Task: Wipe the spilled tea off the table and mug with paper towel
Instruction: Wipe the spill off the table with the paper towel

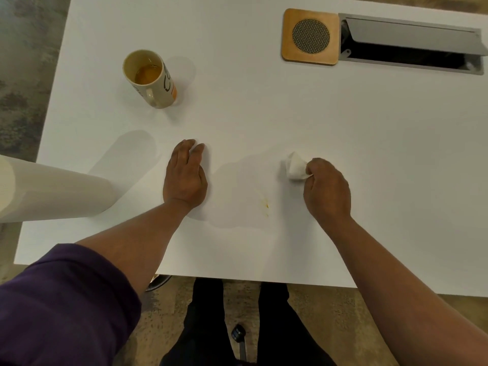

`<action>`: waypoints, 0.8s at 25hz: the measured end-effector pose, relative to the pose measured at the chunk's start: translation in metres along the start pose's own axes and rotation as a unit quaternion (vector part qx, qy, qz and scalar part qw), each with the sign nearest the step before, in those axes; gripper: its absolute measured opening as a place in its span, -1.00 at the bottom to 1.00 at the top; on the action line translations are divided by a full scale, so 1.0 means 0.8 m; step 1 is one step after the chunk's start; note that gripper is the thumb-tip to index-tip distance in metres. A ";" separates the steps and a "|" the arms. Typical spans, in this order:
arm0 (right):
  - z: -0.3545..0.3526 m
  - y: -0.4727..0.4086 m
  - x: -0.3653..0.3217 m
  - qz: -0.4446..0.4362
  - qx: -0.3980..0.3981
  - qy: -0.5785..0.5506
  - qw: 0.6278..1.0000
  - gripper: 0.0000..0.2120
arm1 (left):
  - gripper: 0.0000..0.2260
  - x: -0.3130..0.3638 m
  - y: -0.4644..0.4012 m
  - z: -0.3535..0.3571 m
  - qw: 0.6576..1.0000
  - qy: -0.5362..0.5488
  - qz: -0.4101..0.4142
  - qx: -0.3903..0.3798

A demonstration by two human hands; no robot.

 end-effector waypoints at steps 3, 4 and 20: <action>0.010 0.020 -0.002 -0.013 -0.058 0.020 0.998 -0.78 | -0.56 0.000 0.000 0.000 1.000 0.003 -0.001 -0.001; 0.009 0.022 -0.001 0.007 -0.054 -0.013 0.998 -0.78 | -0.56 -0.001 0.000 0.000 1.000 0.003 -0.001 -0.001; -0.017 -0.032 0.018 0.194 -0.044 -0.133 0.971 -0.87 | -0.57 -0.002 0.000 0.001 1.000 -0.004 0.000 -0.002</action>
Point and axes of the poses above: each hand's wrist, its own y-axis away from the middle knuckle, its own z-axis out of the palm, x = y × z, the point moved 1 cm from there along -y, towards the middle knuckle, and after that the axes turned 5 degrees about -y, right-handed, at the moved point
